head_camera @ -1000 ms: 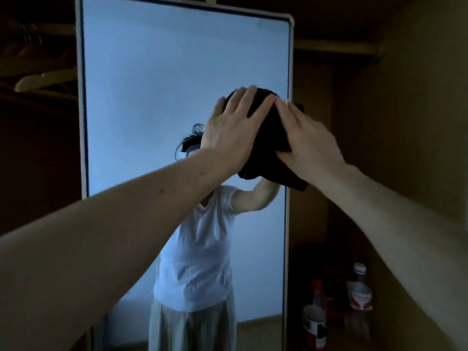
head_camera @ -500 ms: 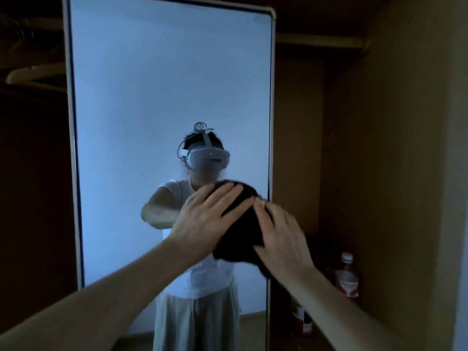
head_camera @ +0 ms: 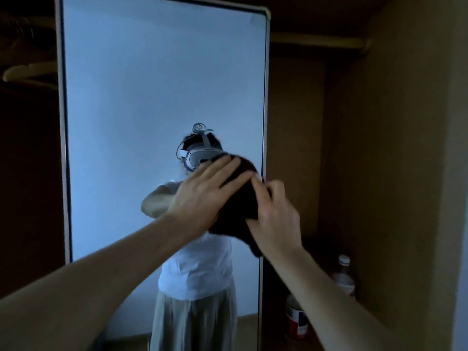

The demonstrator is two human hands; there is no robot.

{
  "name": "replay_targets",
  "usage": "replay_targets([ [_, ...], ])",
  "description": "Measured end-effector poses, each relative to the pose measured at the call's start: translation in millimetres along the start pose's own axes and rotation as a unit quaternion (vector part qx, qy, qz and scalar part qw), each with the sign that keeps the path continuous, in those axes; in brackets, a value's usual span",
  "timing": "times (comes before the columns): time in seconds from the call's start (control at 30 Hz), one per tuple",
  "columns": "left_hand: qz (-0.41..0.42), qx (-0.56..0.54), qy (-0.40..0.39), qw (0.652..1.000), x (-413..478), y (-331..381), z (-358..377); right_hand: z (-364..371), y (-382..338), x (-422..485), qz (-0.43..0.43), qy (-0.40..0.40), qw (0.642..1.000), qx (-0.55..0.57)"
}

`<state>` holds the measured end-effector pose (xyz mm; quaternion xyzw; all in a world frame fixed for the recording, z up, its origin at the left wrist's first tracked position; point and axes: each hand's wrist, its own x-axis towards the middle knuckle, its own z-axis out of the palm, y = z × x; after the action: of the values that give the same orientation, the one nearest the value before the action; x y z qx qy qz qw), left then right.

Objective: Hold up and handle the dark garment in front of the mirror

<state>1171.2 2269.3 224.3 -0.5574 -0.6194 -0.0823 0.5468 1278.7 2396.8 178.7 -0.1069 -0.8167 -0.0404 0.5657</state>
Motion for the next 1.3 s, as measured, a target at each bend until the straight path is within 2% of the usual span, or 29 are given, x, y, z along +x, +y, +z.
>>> replay_targets([
  [0.1, 0.038, -0.020, -0.012, 0.999, -34.1, 17.6, 15.0, 5.0, -3.9, -37.2, 0.034, -0.075, 0.996, -0.013],
  [0.2, 0.044, 0.013, -0.001, 0.999, -24.1, 6.7, 9.8, -12.2, -3.6, -12.2, 0.001, -0.131, 0.990, -0.045],
  [0.43, -0.121, 0.018, 0.010, 0.992, 72.9, -57.4, -41.9, -50.6, -29.2, 135.1, -0.053, -0.020, 0.997, -0.047],
  [0.57, -0.127, -0.005, 0.039, 0.991, 59.4, -53.0, -31.5, -25.4, -36.0, 121.3, -0.046, 0.040, 0.998, -0.030],
  [0.73, -0.089, 0.013, 0.063, 0.994, -24.1, -23.1, -1.7, 12.4, -29.9, 34.0, -0.075, -0.025, 0.997, -0.002],
  [0.8, -0.070, 0.031, 0.050, 0.996, -43.0, -17.8, 0.6, 17.0, -34.4, 12.7, -0.078, -0.067, 0.995, 0.018],
  [0.87, -0.064, 0.039, 0.043, 0.996, -43.9, -21.6, -1.1, 12.1, -44.9, 14.3, -0.053, -0.098, 0.991, 0.080],
  [0.93, -0.066, 0.045, 0.040, 0.996, -35.5, -32.6, -4.4, 0.8, -59.0, 30.7, -0.003, -0.120, 0.975, 0.190],
  [1.03, -0.101, 0.028, 0.021, 0.994, -16.3, -54.2, -22.4, -5.8, -77.3, 65.2, 0.022, -0.089, 0.963, 0.255],
  [1.17, -0.191, -0.049, -0.014, 0.980, -5.2, -72.4, -46.6, 0.1, -92.6, 100.7, -0.042, -0.043, 0.975, 0.214],
  [1.3, -0.194, -0.114, -0.031, 0.974, -20.1, -85.8, -63.8, 4.0, -105.1, 116.4, -0.086, -0.008, 0.985, 0.151],
])
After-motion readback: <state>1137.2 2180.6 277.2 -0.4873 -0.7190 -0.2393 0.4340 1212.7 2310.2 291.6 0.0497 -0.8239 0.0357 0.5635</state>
